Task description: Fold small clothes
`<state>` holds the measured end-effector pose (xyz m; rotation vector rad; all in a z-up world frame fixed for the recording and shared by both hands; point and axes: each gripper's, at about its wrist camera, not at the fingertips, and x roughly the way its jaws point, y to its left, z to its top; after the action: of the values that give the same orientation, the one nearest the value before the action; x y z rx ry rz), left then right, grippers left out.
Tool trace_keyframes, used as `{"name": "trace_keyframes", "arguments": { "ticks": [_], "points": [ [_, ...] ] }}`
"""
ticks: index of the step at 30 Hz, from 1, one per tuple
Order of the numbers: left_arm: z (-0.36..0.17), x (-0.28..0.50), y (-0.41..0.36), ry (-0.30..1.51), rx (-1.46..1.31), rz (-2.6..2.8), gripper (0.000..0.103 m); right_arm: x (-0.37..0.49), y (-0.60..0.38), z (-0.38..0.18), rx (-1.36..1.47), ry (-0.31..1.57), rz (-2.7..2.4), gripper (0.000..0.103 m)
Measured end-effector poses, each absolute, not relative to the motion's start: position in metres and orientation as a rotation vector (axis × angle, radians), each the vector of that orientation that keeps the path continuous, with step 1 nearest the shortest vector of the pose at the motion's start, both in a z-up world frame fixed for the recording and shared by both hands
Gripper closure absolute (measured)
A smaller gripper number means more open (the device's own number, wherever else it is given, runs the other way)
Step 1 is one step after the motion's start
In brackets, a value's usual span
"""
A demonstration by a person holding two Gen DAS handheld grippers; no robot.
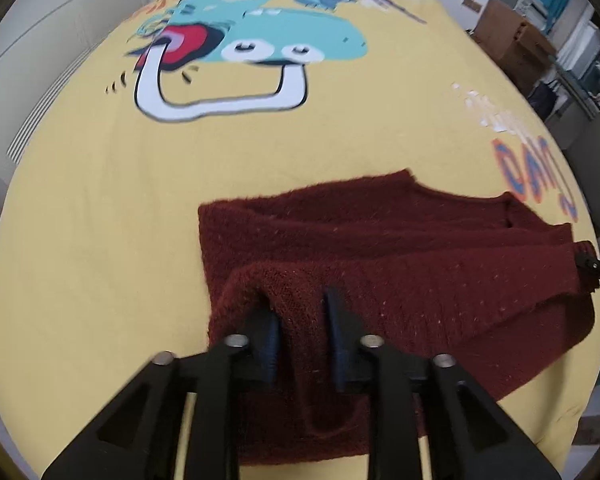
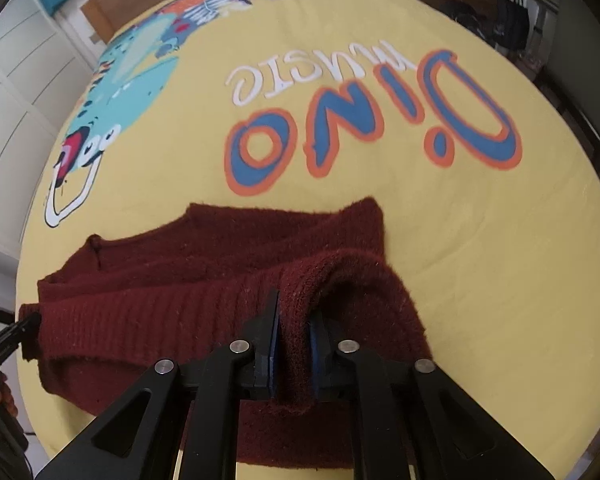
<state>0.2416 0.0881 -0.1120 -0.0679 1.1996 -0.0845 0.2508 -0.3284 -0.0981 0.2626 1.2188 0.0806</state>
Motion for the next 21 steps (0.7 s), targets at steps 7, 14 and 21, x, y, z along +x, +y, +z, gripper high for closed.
{"name": "trace_keyframes", "arguments": {
  "ticks": [7,14,21],
  "points": [
    [-0.088,0.234,0.087,1.145,-0.060,-0.044,0.015,0.254,-0.327,-0.092,0.238,1.198,0.063,0.036],
    [-0.059,0.223,0.072,1.091,-0.033,-0.079,0.005,0.250,-0.328,-0.068,0.265,1.120,0.086,0.018],
    [-0.054,0.209,0.038,1.055,0.030,-0.143,0.001,0.233,-0.295,-0.052,0.137,1.056,0.145,0.000]
  ]
}}
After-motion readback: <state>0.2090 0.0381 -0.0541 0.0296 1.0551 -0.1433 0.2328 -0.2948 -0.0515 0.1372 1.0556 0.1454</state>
